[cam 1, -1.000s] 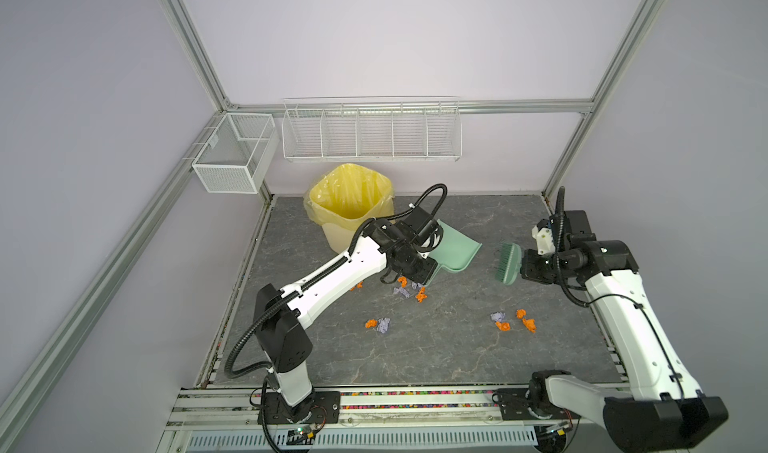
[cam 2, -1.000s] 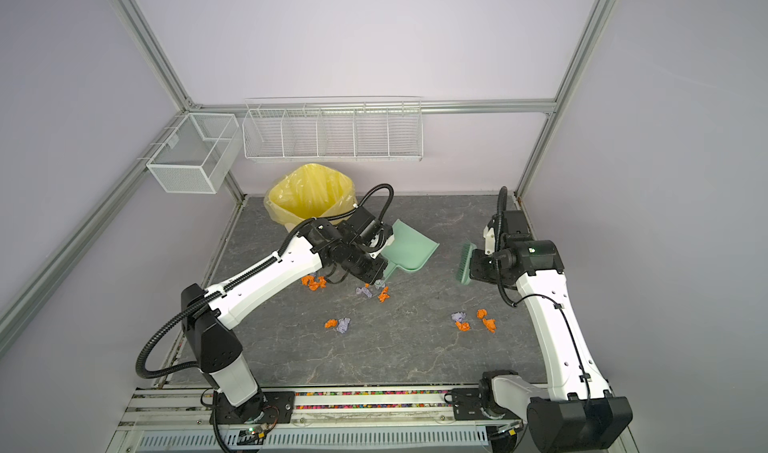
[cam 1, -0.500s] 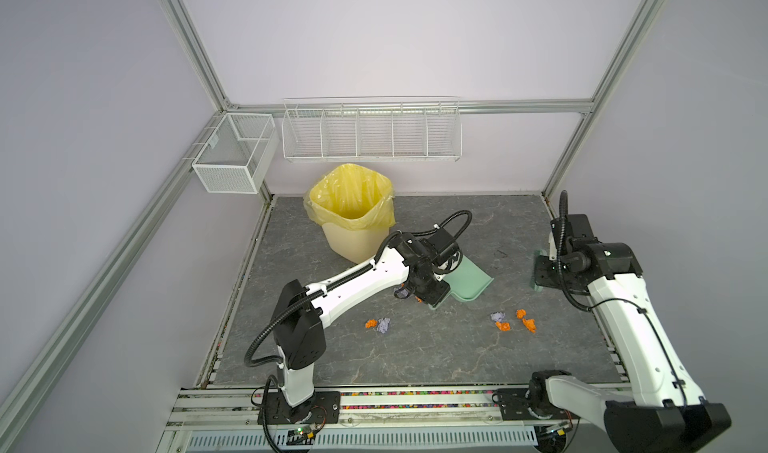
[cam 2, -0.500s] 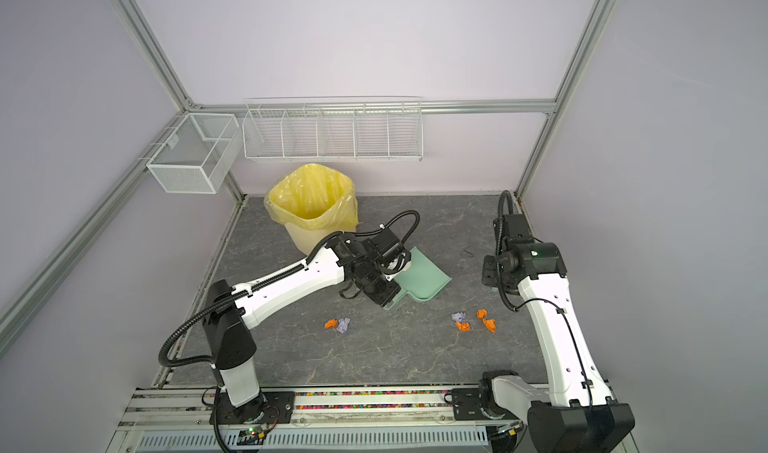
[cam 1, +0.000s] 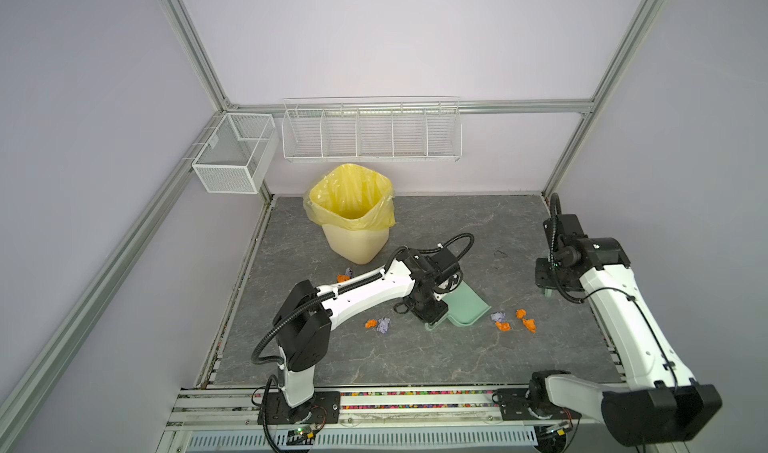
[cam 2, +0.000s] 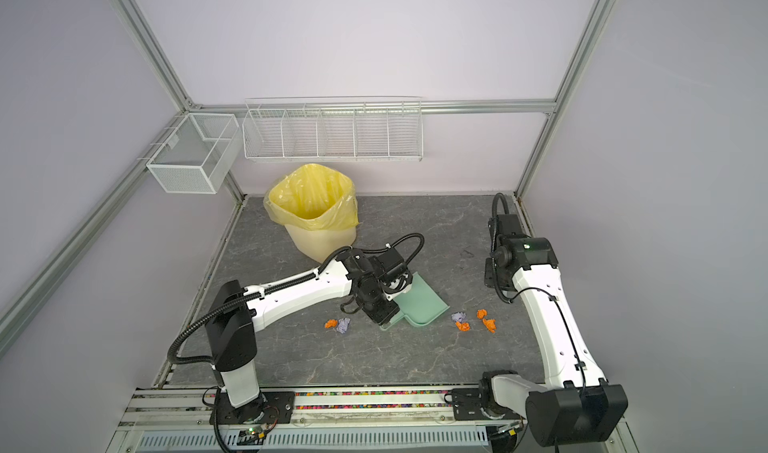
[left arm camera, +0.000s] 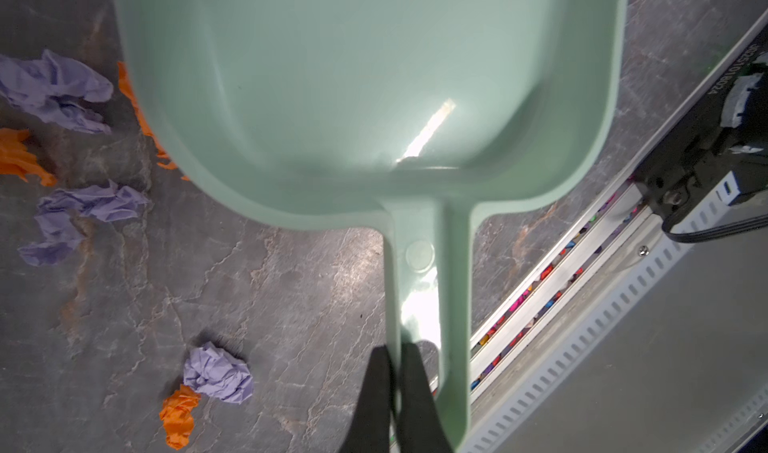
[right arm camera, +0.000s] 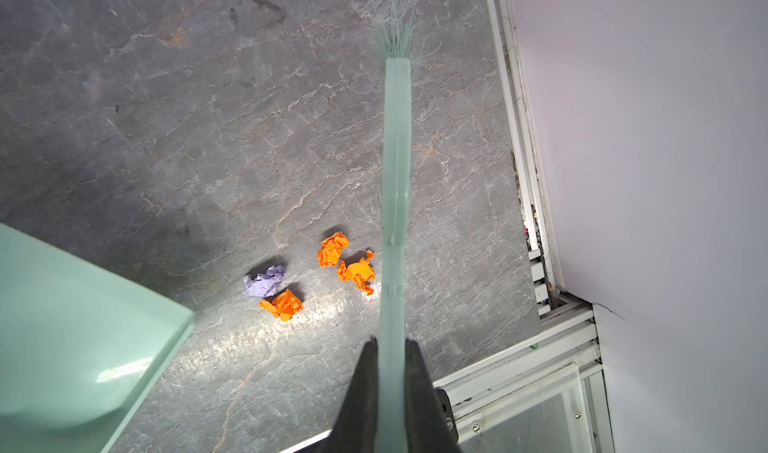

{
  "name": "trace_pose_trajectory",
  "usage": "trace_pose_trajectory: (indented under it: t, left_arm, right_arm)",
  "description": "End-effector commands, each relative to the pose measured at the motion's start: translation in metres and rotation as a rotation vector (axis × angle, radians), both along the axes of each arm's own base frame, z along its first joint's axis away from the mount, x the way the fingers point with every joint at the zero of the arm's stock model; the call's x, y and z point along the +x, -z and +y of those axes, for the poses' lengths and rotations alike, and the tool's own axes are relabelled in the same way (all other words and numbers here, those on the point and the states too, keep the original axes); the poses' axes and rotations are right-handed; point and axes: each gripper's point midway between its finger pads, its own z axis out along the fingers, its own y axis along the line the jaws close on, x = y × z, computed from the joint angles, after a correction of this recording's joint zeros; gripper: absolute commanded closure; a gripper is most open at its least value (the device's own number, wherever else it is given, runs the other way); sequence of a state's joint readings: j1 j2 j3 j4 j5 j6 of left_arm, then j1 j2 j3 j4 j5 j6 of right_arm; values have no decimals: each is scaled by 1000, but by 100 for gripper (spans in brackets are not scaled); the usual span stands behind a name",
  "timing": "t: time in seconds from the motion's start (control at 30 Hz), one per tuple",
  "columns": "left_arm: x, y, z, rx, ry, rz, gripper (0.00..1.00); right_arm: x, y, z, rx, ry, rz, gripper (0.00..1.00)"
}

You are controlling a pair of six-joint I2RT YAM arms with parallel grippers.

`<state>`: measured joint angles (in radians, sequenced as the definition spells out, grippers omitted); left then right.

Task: Sweep away the paper scraps from the table
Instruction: 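Bring the empty dustpan back down onto the table with the left gripper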

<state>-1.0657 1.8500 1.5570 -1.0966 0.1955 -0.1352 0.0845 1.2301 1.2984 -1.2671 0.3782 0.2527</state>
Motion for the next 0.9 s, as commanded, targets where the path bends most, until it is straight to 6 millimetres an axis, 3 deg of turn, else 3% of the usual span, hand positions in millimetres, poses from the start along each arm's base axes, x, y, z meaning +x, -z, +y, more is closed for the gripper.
trace_pose_trajectory:
  t: [0.0, 0.23, 0.4, 0.53, 0.87]
  left_arm:
    - [-11, 6, -1, -16, 33, 24, 100]
    - [-25, 21, 2, 27, 49, 32, 100]
    - [-30, 22, 2, 14, 50, 42, 100]
    - [-29, 26, 7, 50, 42, 23, 100]
    - [-48, 30, -1, 52, 77, 49, 100]
  right_arm:
    - [-7, 10, -1, -2, -14, 56, 93]
    - [-10, 24, 5, 25, -30, 97, 93]
    - [-12, 27, 4, 7, -45, 122, 93]
    - [-10, 31, 16, 35, -94, 133, 93]
    - [-7, 52, 31, -7, -136, 218, 93]
